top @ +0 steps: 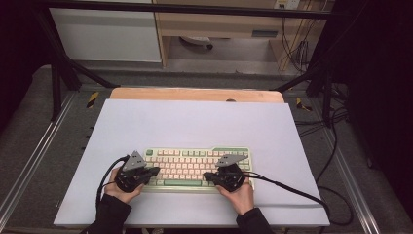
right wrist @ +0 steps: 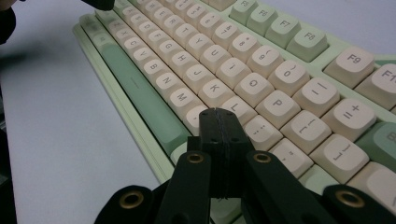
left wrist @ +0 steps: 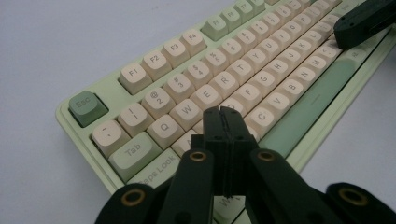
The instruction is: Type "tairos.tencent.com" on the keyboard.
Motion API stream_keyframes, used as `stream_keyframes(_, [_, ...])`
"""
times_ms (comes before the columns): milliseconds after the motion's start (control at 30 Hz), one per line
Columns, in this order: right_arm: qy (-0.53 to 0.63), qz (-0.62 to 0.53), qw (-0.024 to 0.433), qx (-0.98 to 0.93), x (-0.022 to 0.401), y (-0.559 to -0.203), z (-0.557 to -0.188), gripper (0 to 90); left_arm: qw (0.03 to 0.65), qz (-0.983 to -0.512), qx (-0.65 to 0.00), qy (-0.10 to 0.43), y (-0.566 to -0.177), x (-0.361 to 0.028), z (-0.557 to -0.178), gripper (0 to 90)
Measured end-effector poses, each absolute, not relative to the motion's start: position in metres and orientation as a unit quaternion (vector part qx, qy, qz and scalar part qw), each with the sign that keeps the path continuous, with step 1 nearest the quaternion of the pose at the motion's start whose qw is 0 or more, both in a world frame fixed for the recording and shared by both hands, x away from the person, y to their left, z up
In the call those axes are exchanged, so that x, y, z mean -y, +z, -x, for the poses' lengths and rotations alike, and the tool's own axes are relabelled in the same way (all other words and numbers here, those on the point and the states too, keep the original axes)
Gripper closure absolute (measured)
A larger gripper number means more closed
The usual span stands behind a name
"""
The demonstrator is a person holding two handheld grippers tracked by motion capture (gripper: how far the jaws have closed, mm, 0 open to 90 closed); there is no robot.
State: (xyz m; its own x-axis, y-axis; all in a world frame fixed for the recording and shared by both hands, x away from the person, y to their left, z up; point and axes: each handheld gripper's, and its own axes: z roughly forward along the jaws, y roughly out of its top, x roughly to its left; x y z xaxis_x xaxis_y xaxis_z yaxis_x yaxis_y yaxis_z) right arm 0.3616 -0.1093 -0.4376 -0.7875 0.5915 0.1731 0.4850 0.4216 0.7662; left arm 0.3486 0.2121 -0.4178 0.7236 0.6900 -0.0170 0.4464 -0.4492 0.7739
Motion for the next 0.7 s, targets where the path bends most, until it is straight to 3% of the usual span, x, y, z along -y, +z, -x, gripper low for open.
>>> stream_keyframes(700, [0.441,-0.314,0.086,-0.836,0.127,-0.422,-0.358,90.0,0.402,-0.838,-0.336,0.153,-0.416,-0.209,-0.349,89.7])
